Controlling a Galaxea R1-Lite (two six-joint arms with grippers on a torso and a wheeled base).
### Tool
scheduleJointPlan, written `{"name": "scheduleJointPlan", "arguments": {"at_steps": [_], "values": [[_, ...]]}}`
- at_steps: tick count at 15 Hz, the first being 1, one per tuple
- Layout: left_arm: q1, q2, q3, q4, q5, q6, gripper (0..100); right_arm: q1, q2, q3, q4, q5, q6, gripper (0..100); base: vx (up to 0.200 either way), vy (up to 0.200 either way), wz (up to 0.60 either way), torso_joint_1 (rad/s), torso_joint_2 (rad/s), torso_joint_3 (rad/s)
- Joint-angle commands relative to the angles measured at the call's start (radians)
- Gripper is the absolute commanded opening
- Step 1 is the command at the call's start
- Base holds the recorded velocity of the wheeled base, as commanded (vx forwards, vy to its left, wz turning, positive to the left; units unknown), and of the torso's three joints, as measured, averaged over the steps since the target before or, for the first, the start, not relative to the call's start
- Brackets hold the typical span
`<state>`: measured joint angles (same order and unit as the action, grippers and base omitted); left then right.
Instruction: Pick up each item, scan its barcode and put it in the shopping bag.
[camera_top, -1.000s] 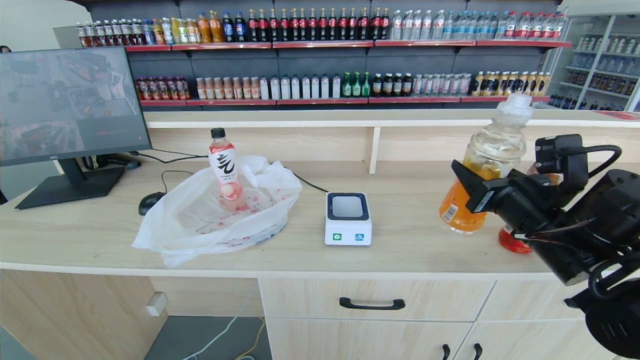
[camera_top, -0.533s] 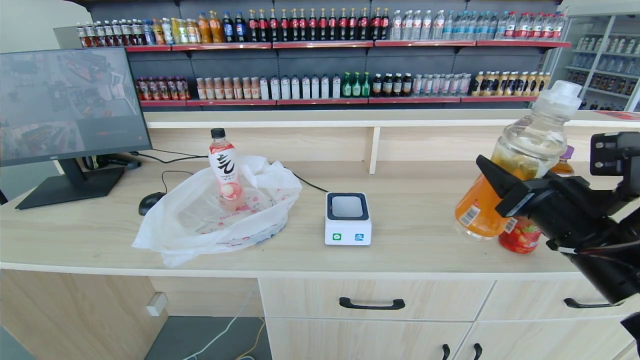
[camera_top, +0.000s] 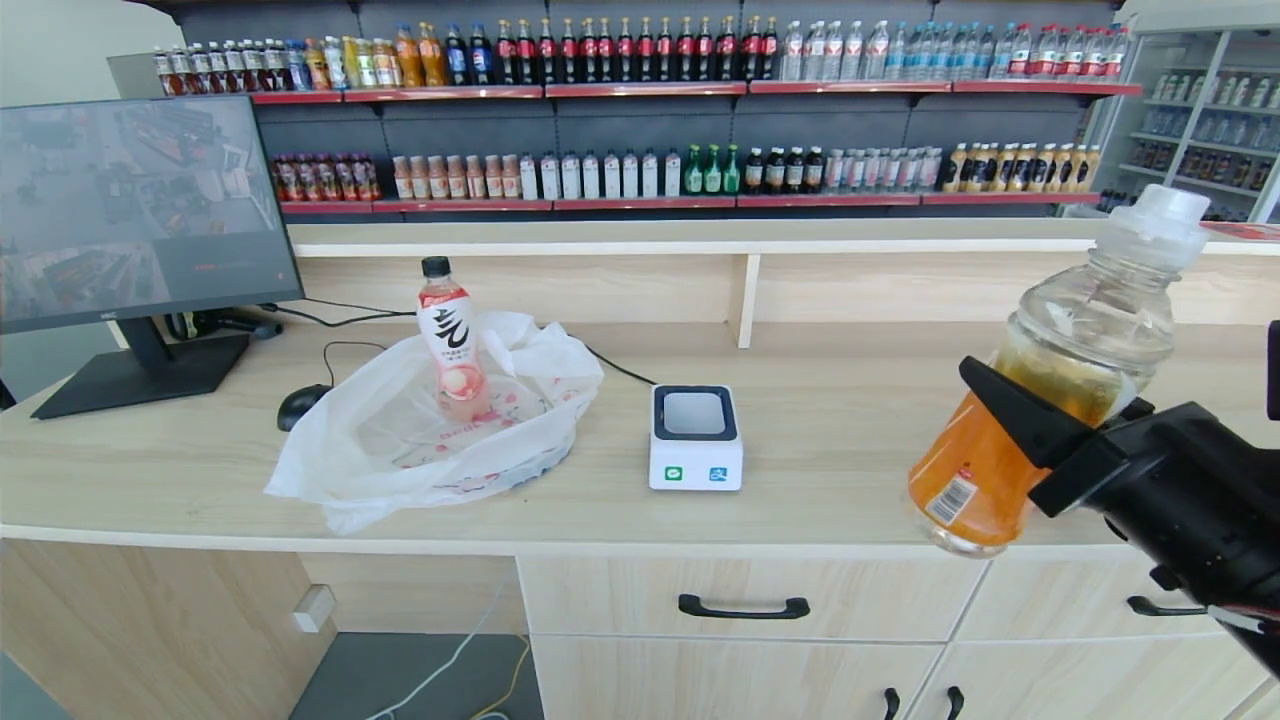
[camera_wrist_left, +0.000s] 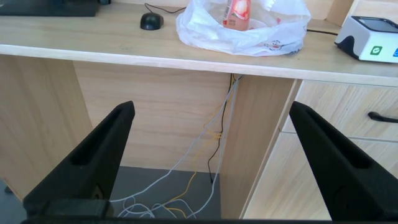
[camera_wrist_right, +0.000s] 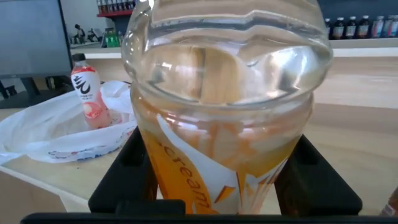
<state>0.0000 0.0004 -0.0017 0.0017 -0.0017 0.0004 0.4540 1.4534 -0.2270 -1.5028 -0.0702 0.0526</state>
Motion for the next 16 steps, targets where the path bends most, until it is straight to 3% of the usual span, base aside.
{"name": "scheduleJointPlan", "arguments": {"at_steps": [1,5,10,16], "values": [[0.0,0.0,0.0,0.0,0.0,0.0,100,0.041,-0.028,0.018,-0.002,-0.002,0.015,0,0.0,0.0,0.0,0.0,0.0,0.0],[0.0,0.0,0.0,0.0,0.0,0.001,100,0.078,-0.031,0.034,-0.001,0.001,0.118,0,0.0,0.0,0.0,0.0,0.0,0.0],[0.0,0.0,0.0,0.0,0.0,0.001,100,0.19,-0.007,0.041,-0.001,0.013,0.408,0,0.0,0.0,0.0,0.0,0.0,0.0],[0.0,0.0,0.0,0.0,0.0,0.0,100,0.302,0.054,-0.021,-0.025,0.081,0.51,0,0.0,0.0,0.0,0.0,0.0,0.0]]}}
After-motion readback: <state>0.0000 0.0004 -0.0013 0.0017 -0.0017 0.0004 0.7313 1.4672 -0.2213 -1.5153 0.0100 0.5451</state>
